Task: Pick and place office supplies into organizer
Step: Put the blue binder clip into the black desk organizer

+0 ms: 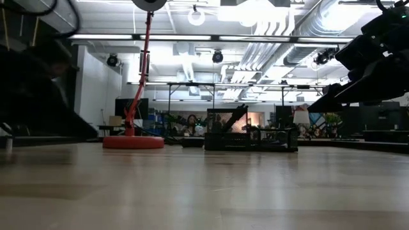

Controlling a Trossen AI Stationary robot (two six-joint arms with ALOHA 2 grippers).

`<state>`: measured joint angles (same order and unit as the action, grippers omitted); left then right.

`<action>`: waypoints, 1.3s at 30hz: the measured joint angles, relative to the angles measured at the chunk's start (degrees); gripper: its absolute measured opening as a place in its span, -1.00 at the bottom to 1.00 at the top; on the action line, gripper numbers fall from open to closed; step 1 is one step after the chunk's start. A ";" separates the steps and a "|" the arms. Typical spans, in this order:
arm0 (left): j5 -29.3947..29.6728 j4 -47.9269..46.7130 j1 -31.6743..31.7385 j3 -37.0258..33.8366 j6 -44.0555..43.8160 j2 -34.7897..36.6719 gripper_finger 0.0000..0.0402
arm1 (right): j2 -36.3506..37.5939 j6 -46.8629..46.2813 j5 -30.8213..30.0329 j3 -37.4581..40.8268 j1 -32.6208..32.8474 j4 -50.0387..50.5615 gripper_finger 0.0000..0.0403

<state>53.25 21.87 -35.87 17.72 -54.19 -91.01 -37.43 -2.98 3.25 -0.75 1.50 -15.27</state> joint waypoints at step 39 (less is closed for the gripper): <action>-22.85 7.80 33.77 20.65 46.82 0.07 -0.96 | 0.00 0.00 0.00 0.00 -0.02 0.02 0.88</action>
<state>30.40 29.67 -2.09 38.37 -7.37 -90.94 -37.43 -2.98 3.25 -0.75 1.48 -15.25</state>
